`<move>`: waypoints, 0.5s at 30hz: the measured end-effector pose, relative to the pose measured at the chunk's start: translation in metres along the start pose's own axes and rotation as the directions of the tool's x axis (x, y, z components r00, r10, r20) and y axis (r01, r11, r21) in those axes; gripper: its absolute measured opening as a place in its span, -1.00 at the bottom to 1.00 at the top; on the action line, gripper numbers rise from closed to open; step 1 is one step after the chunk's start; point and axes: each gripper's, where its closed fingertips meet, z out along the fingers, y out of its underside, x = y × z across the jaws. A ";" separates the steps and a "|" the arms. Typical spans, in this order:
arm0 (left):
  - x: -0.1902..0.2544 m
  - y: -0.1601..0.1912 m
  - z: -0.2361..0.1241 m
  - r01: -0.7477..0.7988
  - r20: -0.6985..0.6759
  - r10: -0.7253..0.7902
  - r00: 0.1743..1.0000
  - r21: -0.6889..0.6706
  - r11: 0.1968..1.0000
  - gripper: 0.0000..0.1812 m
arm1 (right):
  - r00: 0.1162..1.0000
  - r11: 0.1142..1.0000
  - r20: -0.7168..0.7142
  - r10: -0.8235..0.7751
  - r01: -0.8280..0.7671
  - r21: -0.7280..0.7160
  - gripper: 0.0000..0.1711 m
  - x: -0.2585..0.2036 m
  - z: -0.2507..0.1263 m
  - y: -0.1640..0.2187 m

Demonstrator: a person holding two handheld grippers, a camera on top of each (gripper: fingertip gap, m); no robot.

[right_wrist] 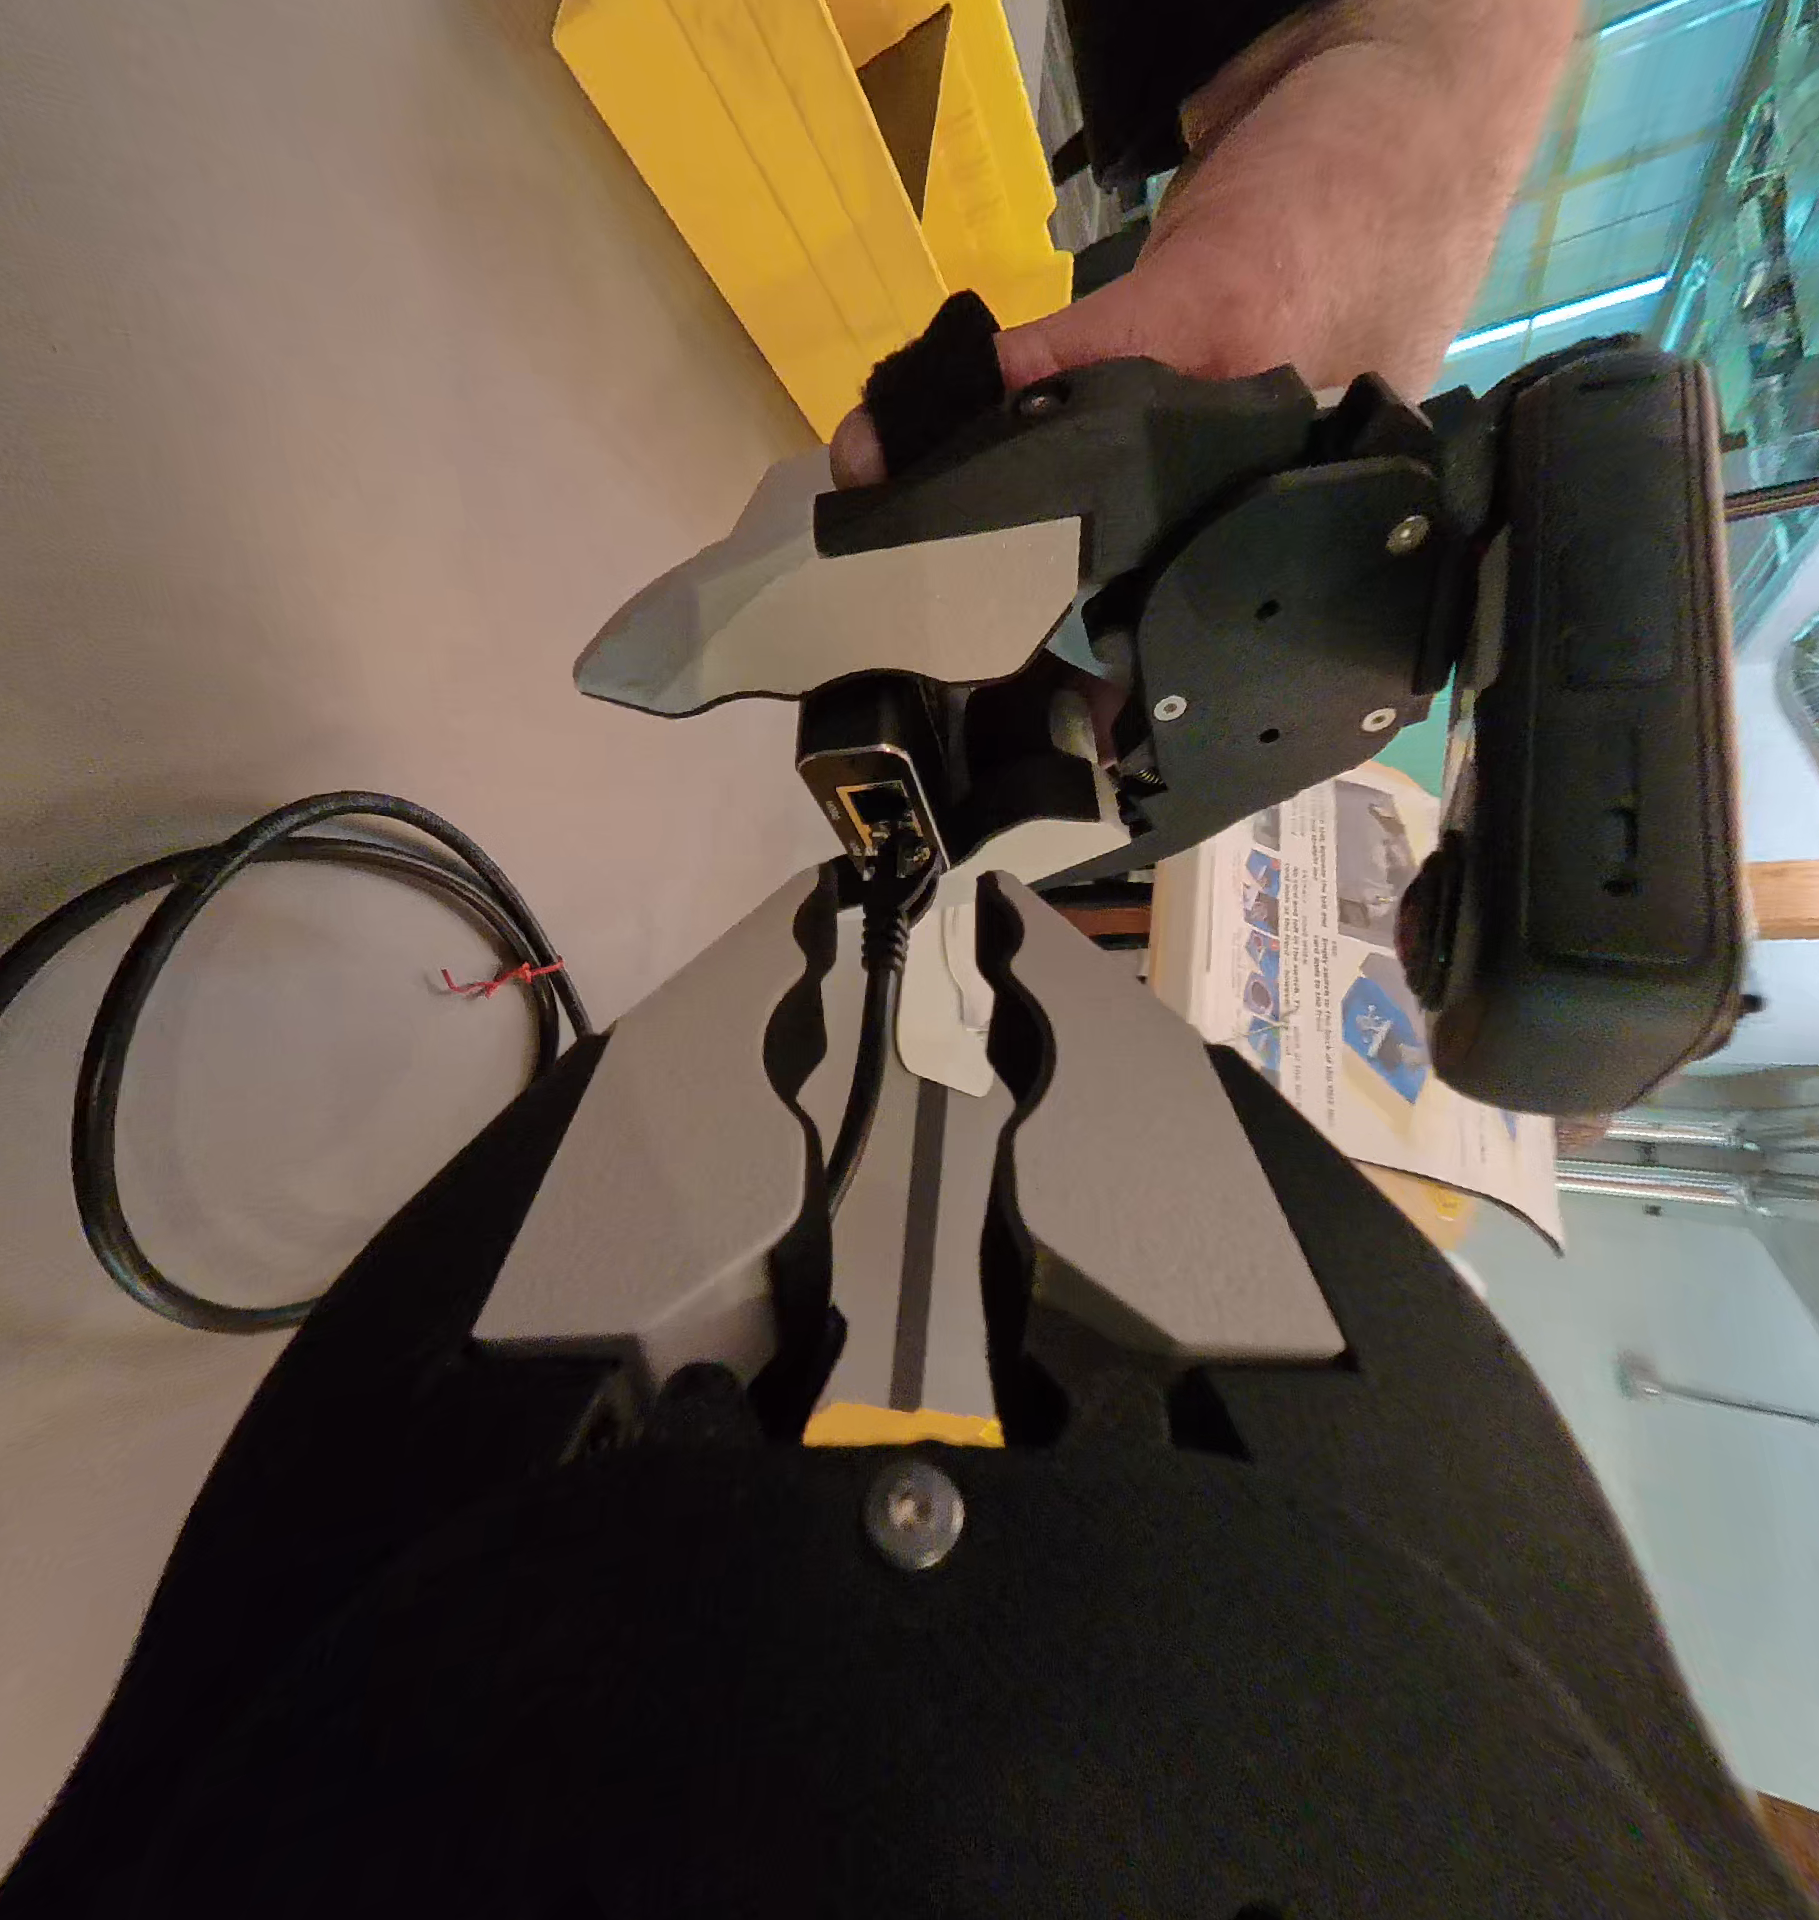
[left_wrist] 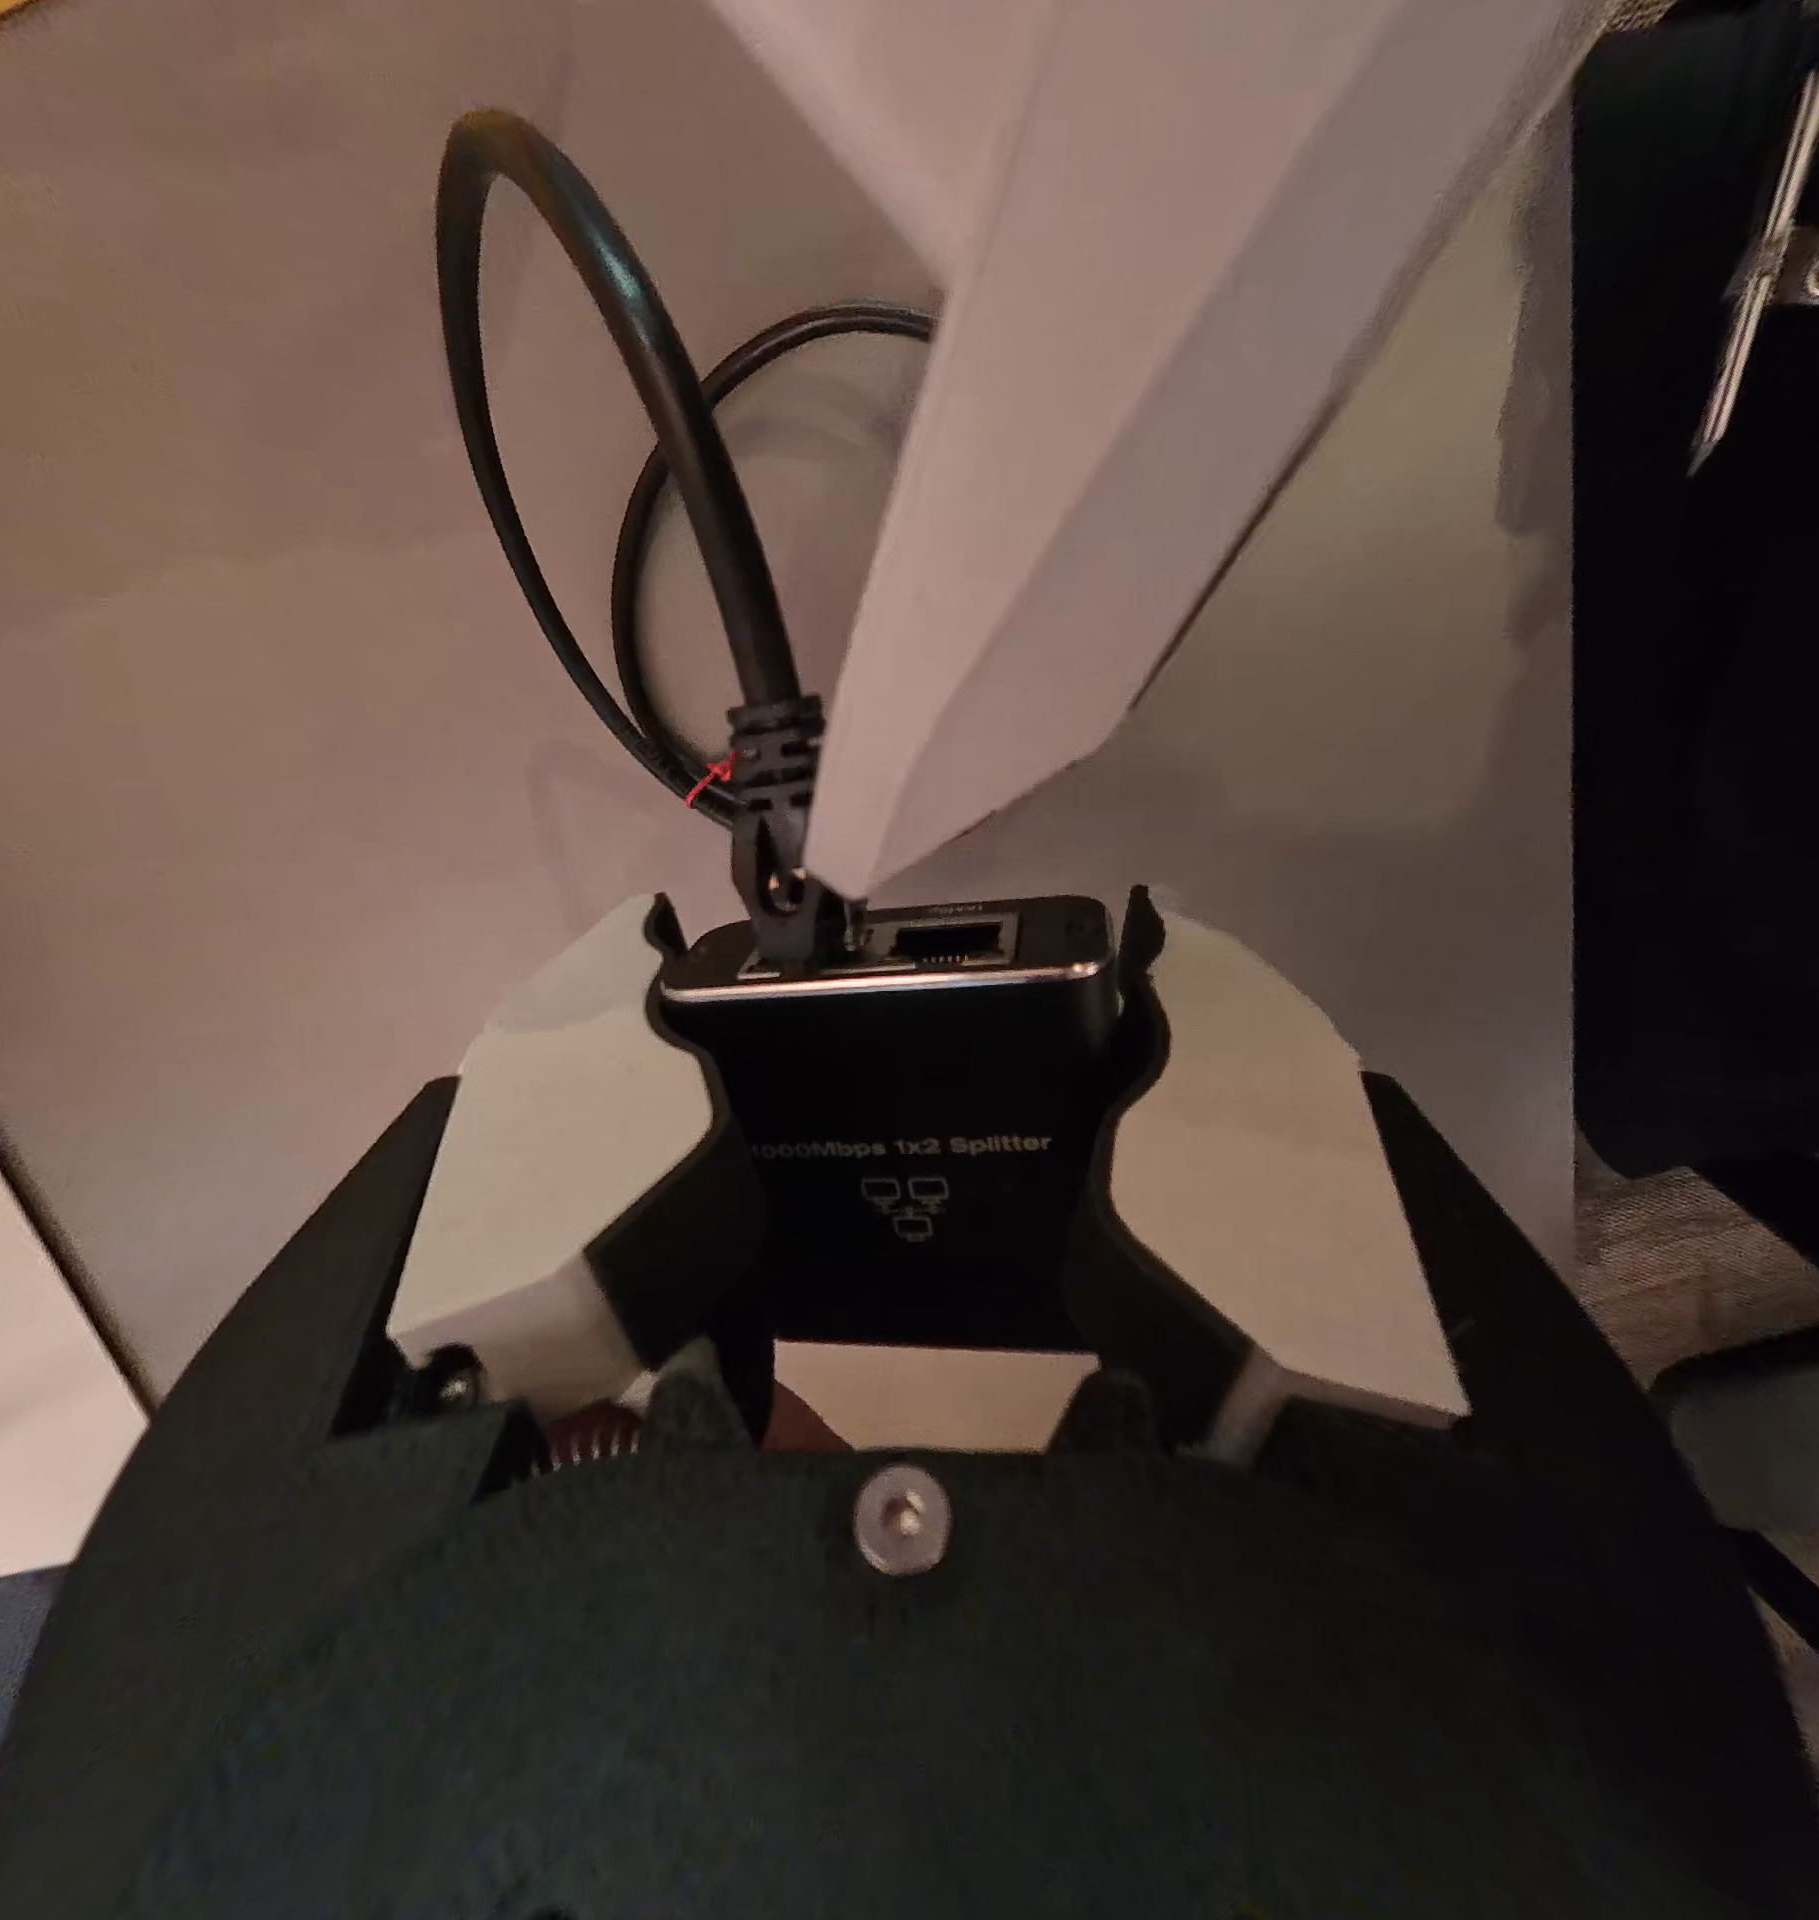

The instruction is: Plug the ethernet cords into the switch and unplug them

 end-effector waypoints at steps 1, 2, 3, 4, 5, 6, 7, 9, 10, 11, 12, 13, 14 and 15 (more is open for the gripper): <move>-0.001 0.000 0.000 0.000 -0.009 0.000 1.000 0.000 1.000 -0.16 | 1.000 1.000 0.013 0.024 -0.024 0.008 -0.70 0.000 0.002 0.001; -0.001 0.000 0.001 0.000 -0.016 0.000 1.000 -0.003 1.000 -0.16 | 0.998 0.999 0.035 0.053 -0.054 0.011 -0.67 -0.001 0.004 0.003; -0.001 0.000 0.002 -0.002 -0.027 0.002 1.000 -0.006 1.000 -0.16 | 0.994 0.996 0.067 0.089 -0.090 0.009 -0.65 -0.004 0.006 0.004; 0.000 0.000 0.003 -0.007 -0.037 0.007 0.999 -0.008 1.000 -0.16 | 0.988 0.993 0.100 0.117 -0.118 0.001 -0.65 -0.006 0.008 0.005; -0.001 0.000 0.004 -0.012 -0.041 0.011 0.999 -0.013 1.000 -0.16 | 0.985 0.992 0.118 0.128 -0.128 -0.007 -0.66 -0.008 0.010 0.006; -0.001 0.001 0.005 -0.015 -0.042 0.015 0.999 -0.017 1.000 -0.16 | 0.983 0.991 0.128 0.135 -0.134 -0.013 -0.67 -0.008 0.011 0.007; -0.001 0.000 0.005 -0.020 -0.048 0.019 0.999 -0.017 1.000 -0.16 | 0.977 0.989 0.150 0.150 -0.149 -0.024 -0.67 -0.010 0.012 0.008; -0.003 0.000 0.006 -0.021 -0.051 0.020 0.998 -0.017 1.000 -0.16 | 0.970 0.986 0.177 0.164 -0.156 -0.059 -0.67 -0.013 0.014 0.012; -0.004 0.000 0.006 -0.022 -0.052 0.021 0.998 -0.017 1.000 -0.16 | 0.972 0.986 0.174 0.159 -0.149 -0.068 -0.67 -0.012 0.015 0.013; -0.005 0.000 0.006 -0.024 -0.053 0.023 0.998 -0.016 1.000 -0.16 | 0.974 0.988 0.166 0.152 -0.144 -0.062 -0.68 -0.011 0.015 0.012; -0.006 -0.001 0.006 -0.023 -0.051 0.022 0.998 -0.017 1.000 -0.16 | 0.975 0.988 0.159 0.153 -0.146 -0.055 -0.68 -0.009 0.014 0.011; -0.007 -0.001 0.006 -0.019 -0.050 0.018 0.999 -0.018 1.000 -0.16 | 0.974 0.987 0.156 0.163 -0.158 -0.044 -0.66 -0.008 0.012 0.009; -0.007 0.000 0.006 -0.018 -0.049 0.017 0.999 -0.020 1.000 -0.16 | 0.970 0.982 0.155 0.187 -0.186 -0.021 -0.65 -0.007 0.011 0.006; -0.008 0.000 0.005 -0.020 -0.045 0.019 0.999 -0.020 1.000 -0.16 | 0.961 0.973 0.158 0.227 -0.231 0.010 -0.65 -0.005 0.008 0.002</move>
